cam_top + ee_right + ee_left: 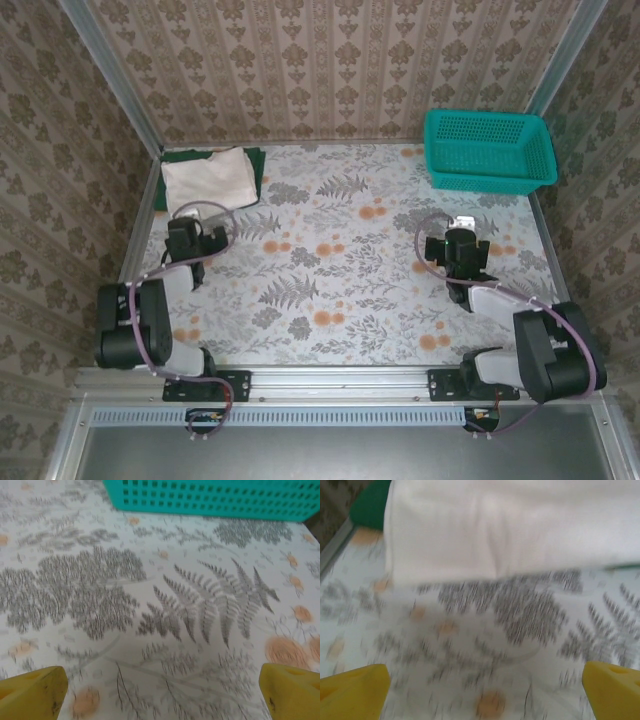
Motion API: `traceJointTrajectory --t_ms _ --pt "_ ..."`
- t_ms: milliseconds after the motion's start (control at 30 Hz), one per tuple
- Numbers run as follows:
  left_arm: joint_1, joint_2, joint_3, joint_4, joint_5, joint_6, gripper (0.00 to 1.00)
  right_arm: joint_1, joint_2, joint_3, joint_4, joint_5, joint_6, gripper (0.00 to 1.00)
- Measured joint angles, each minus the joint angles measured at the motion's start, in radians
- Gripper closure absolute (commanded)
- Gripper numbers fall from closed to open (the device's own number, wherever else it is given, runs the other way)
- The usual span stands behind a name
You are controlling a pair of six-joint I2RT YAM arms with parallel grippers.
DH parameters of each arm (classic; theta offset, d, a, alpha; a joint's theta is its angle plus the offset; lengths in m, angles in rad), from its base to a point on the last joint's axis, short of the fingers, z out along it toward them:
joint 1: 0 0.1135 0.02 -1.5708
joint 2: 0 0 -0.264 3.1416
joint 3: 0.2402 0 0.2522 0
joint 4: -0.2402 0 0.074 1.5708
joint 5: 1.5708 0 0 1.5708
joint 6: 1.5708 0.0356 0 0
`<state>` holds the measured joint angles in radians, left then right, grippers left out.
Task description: Fold and stack the t-shirts
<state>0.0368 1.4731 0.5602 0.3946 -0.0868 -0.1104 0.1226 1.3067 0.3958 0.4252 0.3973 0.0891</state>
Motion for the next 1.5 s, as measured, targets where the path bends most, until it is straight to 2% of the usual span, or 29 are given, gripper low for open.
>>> traceJointTrajectory --t_ms 367,567,733,933,1500 --pt "0.008 0.020 -0.006 0.124 0.061 0.065 0.00 -0.056 0.119 0.006 0.317 -0.082 -0.028 0.00" --pt "-0.069 0.008 -0.069 0.188 0.003 0.108 0.00 -0.045 0.224 -0.114 0.539 -0.142 -0.061 0.00" --pt "-0.080 0.020 -0.069 0.232 -0.026 0.124 0.00 -0.037 0.229 -0.089 0.548 -0.151 -0.074 0.00" --pt "-0.008 0.020 -0.069 0.247 0.057 0.124 0.00 -0.094 0.230 -0.015 0.512 -0.186 -0.051 0.01" --pt "-0.037 0.020 -0.069 0.250 0.075 0.130 0.00 -0.094 0.230 -0.015 0.484 -0.202 -0.040 0.01"
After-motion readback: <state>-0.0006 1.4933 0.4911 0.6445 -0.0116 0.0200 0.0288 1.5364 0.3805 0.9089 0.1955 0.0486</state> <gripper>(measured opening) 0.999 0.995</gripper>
